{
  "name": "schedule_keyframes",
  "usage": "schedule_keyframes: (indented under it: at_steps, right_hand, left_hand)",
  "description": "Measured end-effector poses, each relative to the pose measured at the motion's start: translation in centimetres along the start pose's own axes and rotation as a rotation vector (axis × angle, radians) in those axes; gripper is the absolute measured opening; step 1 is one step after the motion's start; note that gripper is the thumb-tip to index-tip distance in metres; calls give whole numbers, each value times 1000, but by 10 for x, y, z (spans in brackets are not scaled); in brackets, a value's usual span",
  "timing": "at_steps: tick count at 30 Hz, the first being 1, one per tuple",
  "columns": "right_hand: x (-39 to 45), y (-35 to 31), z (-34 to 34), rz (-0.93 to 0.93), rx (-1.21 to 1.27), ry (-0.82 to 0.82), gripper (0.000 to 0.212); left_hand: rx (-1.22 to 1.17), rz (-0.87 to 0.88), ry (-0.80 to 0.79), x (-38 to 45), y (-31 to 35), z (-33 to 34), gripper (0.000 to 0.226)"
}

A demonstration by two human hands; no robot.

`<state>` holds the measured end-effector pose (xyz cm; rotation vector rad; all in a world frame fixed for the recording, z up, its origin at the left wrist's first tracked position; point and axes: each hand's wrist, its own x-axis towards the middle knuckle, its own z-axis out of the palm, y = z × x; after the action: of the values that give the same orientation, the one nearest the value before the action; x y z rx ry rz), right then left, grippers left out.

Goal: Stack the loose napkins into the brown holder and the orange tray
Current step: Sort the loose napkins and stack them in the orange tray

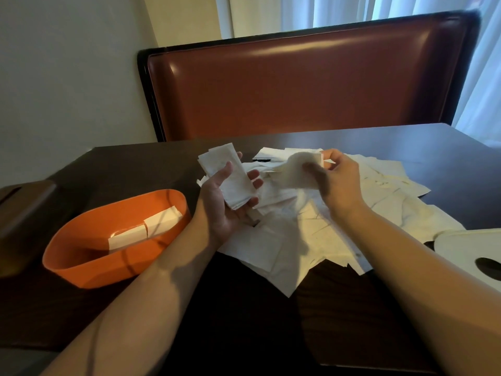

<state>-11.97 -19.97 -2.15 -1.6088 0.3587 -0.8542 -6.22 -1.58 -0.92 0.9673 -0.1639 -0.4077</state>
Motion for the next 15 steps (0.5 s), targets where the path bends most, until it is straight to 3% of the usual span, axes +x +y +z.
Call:
schedule_keyframes:
  at_steps: [2,6,9,11,13,15]
  right_hand:
    - [-3,-9,-4,4,57,-22,14]
    - [-15,-33,-7,238,497,-500,17]
    - [-20,-37,-7,297,576,-677,20]
    - [-18,-31,-4,227,448,-677,25]
    - [-18,-26,0,28,150,-562,18]
    - [-17,-24,3,-101,40,-451,24]
  left_hand:
    - [36,7,2,-1,-1,1,26]
    - [75,20,12,-5,1,7,25]
    - [83,33,2,-9,3,11,24]
    - [127,5,-24,-10,3,10,26]
    - [212,-109,-65,-10,5,9,33]
    - [311,-251,-126,-11,8,9,41]
